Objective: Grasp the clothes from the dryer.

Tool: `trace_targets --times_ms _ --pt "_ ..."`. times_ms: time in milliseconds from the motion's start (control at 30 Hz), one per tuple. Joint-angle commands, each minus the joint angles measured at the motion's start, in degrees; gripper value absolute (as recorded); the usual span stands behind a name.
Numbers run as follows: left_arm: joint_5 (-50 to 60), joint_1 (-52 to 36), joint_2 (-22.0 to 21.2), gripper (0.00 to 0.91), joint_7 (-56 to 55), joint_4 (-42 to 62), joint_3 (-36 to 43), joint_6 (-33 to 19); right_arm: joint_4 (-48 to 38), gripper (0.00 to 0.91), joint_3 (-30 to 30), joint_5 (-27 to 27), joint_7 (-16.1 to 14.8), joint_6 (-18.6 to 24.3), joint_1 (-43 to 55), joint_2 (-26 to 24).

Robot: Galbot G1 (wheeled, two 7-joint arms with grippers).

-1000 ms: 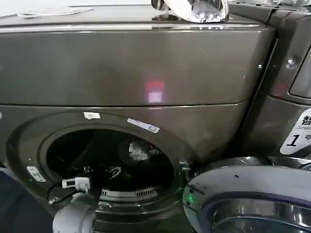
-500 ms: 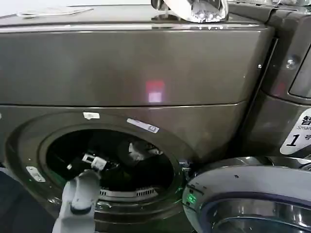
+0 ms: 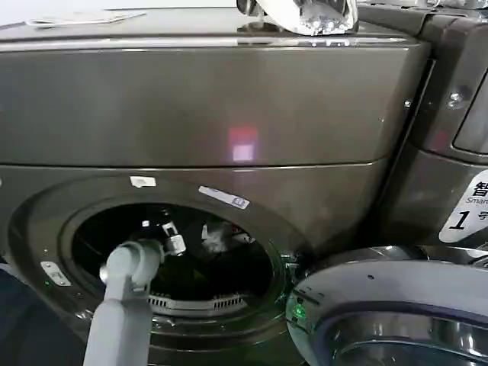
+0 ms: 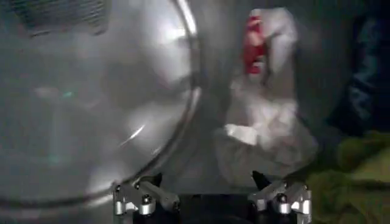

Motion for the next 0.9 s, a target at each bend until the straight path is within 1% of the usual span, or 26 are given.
trace_targets --times_ms 33,300,433,700,900 --pt "0.7 -1.7 0.9 0.907 2.7 4.6 2.3 -3.1 -0.1 0.907 -0.2 -0.1 0.0 0.0 0.2 0.0" --pt "-1.9 -1.5 1.2 0.907 2.8 4.7 3.0 -1.1 0.1 0.907 0.3 -0.1 -0.2 -0.2 0.2 -0.1" --pt "-1.8 -1.7 1.2 0.907 2.8 6.5 4.0 0.2 0.0 0.907 0.5 -0.1 -0.2 -0.3 0.0 0.2" --pt "-0.8 -1.4 1.0 0.907 2.8 9.9 4.9 0.0 -0.1 0.907 0.1 -0.4 -0.4 0.0 -0.1 0.3" --pt "0.0 0.1 0.7 0.907 2.8 10.5 5.5 0.1 -0.2 0.907 0.0 -0.5 -0.6 0.0 0.1 0.1"
